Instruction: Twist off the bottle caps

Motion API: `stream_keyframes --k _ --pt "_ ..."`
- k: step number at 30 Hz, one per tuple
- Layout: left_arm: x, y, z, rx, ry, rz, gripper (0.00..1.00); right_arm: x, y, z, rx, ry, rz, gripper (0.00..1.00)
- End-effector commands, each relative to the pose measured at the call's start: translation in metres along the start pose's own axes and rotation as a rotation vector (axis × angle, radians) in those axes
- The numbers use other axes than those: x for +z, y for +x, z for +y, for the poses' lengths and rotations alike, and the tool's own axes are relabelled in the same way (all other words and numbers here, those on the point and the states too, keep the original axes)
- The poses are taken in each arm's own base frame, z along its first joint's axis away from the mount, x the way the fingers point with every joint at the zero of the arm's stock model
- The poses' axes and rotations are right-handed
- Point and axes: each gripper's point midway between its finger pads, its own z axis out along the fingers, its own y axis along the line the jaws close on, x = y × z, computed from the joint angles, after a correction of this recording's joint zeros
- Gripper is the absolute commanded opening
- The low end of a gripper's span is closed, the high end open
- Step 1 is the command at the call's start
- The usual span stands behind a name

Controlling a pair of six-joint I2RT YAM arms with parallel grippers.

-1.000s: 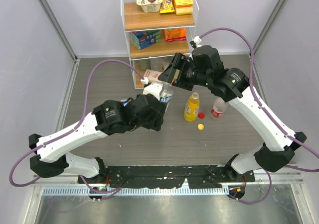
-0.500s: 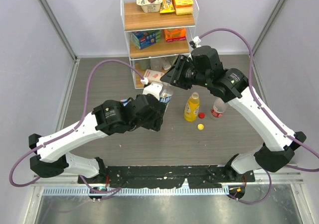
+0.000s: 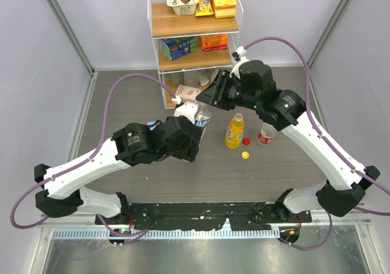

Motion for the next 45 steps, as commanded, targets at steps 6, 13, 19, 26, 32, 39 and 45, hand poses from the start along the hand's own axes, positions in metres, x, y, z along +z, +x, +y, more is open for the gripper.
stream_keyframes --k 6,13,19,26,32,39,45 --pt "-0.017 -0.002 -0.011 -0.039 0.125 -0.043 0.0 -0.041 -0.019 0.04 -0.116 -0.286 -0.065 0.01" --pt "-0.033 -0.002 -0.038 -0.006 0.315 -0.038 0.0 -0.074 -0.028 0.062 -0.209 -0.497 -0.09 0.01" --pt "-0.053 -0.008 -0.07 -0.002 0.528 -0.067 0.0 -0.11 -0.027 0.091 -0.225 -0.753 -0.134 0.01" --pt "-0.077 -0.008 -0.092 -0.015 0.705 -0.081 0.0 -0.155 -0.026 0.125 -0.274 -1.019 -0.142 0.01" --pt "-0.084 -0.001 -0.103 -0.02 0.785 -0.046 0.0 -0.17 -0.021 0.139 -0.276 -1.126 -0.08 0.01" --pt "-0.085 -0.006 -0.089 -0.048 0.732 -0.1 0.0 -0.161 -0.027 0.135 -0.306 -1.048 -0.101 0.01" --pt "-0.082 -0.005 -0.079 -0.06 0.691 -0.112 0.0 -0.152 -0.038 0.127 -0.303 -0.954 -0.155 0.36"
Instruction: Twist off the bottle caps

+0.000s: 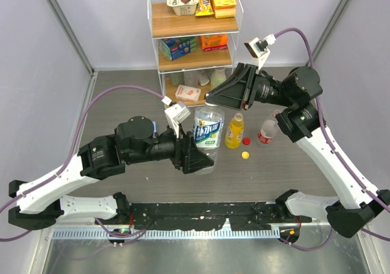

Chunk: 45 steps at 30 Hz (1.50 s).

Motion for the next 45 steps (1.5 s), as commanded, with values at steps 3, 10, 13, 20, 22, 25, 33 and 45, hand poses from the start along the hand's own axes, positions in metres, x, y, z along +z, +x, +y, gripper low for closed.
stream_keyframes --k 3,10,13,20,22,25,33,45 --pt "-0.005 0.025 0.022 -0.03 -0.088 0.069 0.0 -0.007 -0.037 0.027 -0.17 0.022 -0.133 0.62" --pt "-0.01 0.025 0.032 -0.027 -0.141 0.056 0.0 -0.015 -0.049 -0.006 -0.167 0.253 -0.187 0.83" --pt "-0.01 0.024 0.043 -0.027 -0.2 0.047 0.0 -0.021 -0.063 -0.014 -0.173 0.357 -0.234 0.83" --pt "-0.012 0.022 0.067 -0.009 -0.355 0.06 0.0 -0.033 -0.06 -0.056 -0.068 0.582 -0.21 0.84" --pt "-0.012 0.019 0.073 0.002 -0.4 0.064 0.0 -0.034 -0.058 -0.064 -0.036 0.616 -0.2 0.84" --pt "-0.014 0.014 0.084 0.021 -0.484 0.071 0.0 -0.036 -0.053 -0.077 0.034 0.683 -0.183 0.84" --pt "-0.012 0.011 0.107 0.063 -0.649 0.121 0.0 -0.039 -0.035 -0.103 0.132 0.875 -0.147 0.84" --pt "-0.003 0.023 0.123 0.093 -0.77 0.224 0.0 -0.017 0.009 -0.131 0.179 1.02 -0.085 0.84"
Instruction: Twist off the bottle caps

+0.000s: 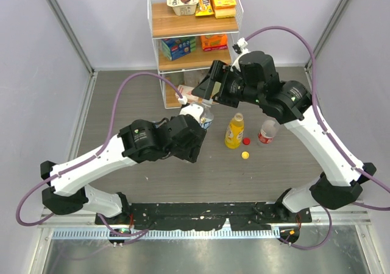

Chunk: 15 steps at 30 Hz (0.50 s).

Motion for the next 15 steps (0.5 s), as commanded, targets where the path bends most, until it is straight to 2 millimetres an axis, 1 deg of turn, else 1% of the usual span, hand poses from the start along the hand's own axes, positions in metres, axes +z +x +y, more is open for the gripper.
stream_keyframes --k 1,5,13,15 --pt "-0.009 -0.012 0.002 -0.003 -0.016 -0.041 0.0 -0.002 -0.014 -0.008 0.029 0.077 -0.084 0.84" --pt "-0.009 -0.012 0.002 -0.001 -0.017 -0.041 0.0 -0.003 -0.015 -0.01 0.023 0.084 -0.093 0.84" --pt "-0.009 -0.012 0.002 -0.003 -0.016 -0.042 0.0 0.006 0.001 -0.018 0.016 0.108 -0.034 0.84" --pt "-0.009 -0.013 0.001 -0.005 -0.012 -0.043 0.0 0.007 0.003 -0.02 0.015 0.112 -0.03 0.82"
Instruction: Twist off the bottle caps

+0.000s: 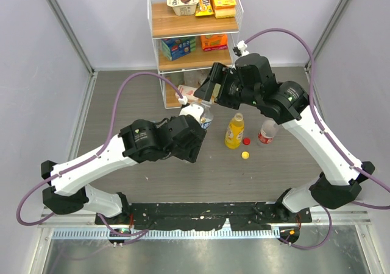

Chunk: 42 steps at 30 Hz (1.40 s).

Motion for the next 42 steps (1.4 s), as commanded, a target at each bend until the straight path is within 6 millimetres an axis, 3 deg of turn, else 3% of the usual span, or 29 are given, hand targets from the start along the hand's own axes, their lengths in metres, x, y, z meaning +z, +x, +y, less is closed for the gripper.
stream_keyframes --k 1,4,10,16,22,30,42 --pt "-0.01 -0.015 -0.001 -0.02 0.008 -0.053 0.0 -0.002 0.001 0.001 0.002 -0.002 -0.01 0.75" --pt "-0.01 -0.015 -0.001 -0.022 0.009 -0.054 0.0 -0.002 0.002 0.002 -0.002 -0.01 -0.005 0.62" --pt "-0.012 -0.014 -0.001 -0.027 0.015 -0.051 0.0 -0.001 0.004 0.005 -0.002 -0.032 -0.002 0.25" --pt "-0.015 -0.012 0.0 -0.028 0.022 -0.053 0.0 -0.011 -0.003 0.014 -0.022 -0.11 -0.054 0.1" --pt "-0.018 -0.01 -0.005 -0.046 0.072 -0.069 0.0 -0.031 -0.008 0.035 -0.061 -0.263 -0.105 0.01" --pt "-0.03 -0.01 -0.018 -0.07 0.2 -0.099 0.0 -0.056 0.001 0.064 -0.133 -0.513 -0.115 0.01" --pt "-0.074 -0.015 -0.061 -0.09 0.591 -0.209 0.0 -0.104 0.01 0.097 -0.249 -0.82 -0.122 0.01"
